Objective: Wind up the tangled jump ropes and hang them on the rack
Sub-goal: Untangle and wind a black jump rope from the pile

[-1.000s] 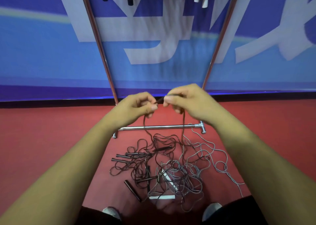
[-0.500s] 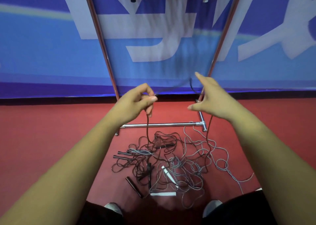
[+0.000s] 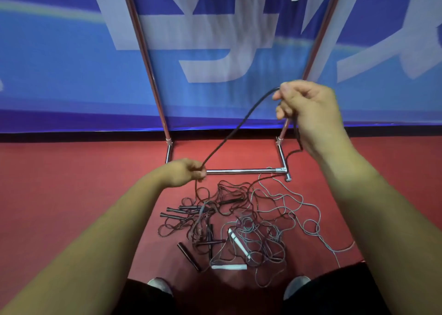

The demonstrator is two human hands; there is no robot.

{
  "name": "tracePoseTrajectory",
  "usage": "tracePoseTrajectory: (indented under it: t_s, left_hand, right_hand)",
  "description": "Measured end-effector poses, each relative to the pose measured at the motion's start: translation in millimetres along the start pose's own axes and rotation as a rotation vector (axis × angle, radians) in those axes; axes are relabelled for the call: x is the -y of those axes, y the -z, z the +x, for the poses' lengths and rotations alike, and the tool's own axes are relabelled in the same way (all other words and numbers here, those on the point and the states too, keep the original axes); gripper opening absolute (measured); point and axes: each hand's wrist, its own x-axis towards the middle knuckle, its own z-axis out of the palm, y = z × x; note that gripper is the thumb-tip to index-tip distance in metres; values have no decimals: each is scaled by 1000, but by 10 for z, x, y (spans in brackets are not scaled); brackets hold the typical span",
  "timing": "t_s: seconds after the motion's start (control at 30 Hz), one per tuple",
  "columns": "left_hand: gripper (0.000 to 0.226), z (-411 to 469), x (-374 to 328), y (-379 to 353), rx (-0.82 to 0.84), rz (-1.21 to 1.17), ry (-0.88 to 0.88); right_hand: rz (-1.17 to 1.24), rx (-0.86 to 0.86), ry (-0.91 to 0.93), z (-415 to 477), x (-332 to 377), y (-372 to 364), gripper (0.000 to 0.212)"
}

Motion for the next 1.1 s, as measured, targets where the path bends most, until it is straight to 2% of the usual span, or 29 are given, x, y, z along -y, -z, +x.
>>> tracePoseTrajectory:
  t_s: [0.07, 0.1, 0.2, 0.27, 0.3, 0.33, 0.37, 0.47, 0.57, 0.63, 0.7, 0.77, 0.8, 0.87, 0.93, 1.0, 1.07, 1.1]
  left_hand:
    - [17, -24, -3, 9, -94, -32, -2]
    - [17, -41, -27, 24, -134, -89, -21]
    - [12, -77, -189, 107, -248, -224, -156]
    - [12, -118, -386, 166, -278, -260, -278]
    - [11, -154, -502, 183, -269, -275, -334]
    - [9, -177, -585, 184, -252, -281, -378]
    - [9, -202, -656, 177, -234, -277, -409]
    - [12, -228, -673, 166, -223, -309, -437]
    - [21, -249, -648, 180, -206, -448, -445]
    - [26, -227, -561, 142, -116, -405, -376]
    - [22, -161, -357, 60, 16, -195, -213]
    - [24, -102, -86, -22, 87, 19, -47]
    - [25, -89, 9, -45, 77, 59, 10]
    - [21, -83, 63, -40, -22, -80, 14]
    - [14, -122, -77, 47, -195, -318, -83]
    - [12, -207, -328, 194, -344, -425, -207]
    - [15, -312, -578, 285, -360, -432, -321]
    - [16, -367, -684, 294, -337, -431, -359]
  right_hand:
    - [-101, -81, -42, 0, -70, 96, 27]
    - [-257, -74, -58, 12, -129, 152, 27]
    - [-837, 144, -243, 17, -234, 302, 17]
    - [-1037, 375, -300, -43, -237, 270, 77]
    - [-1009, 471, -261, -94, -231, 189, 96]
    - [-930, 541, -219, -153, -206, 74, 98]
    - [-828, 591, -191, -202, -190, -45, 87]
    - [-721, 657, -148, -277, -184, -284, 20]
    - [-599, 642, -129, -265, -134, -312, 18]
    - [-356, 487, -105, -221, -62, -275, 21]
    - [-65, 243, -110, -133, -20, -196, 25]
    - [62, 43, -126, -47, -32, -85, 29]
    - [43, -17, -125, -33, -56, -45, 29]
    - [-194, -49, -118, -31, -157, 45, 30]
    - [-574, 87, -162, -15, -263, 154, 27]
    - [-902, 285, -284, -42, -281, 215, 19]
    - [-1036, 429, -307, -85, -271, 181, 73]
    - [-969, 487, -269, -117, -236, 105, 91]
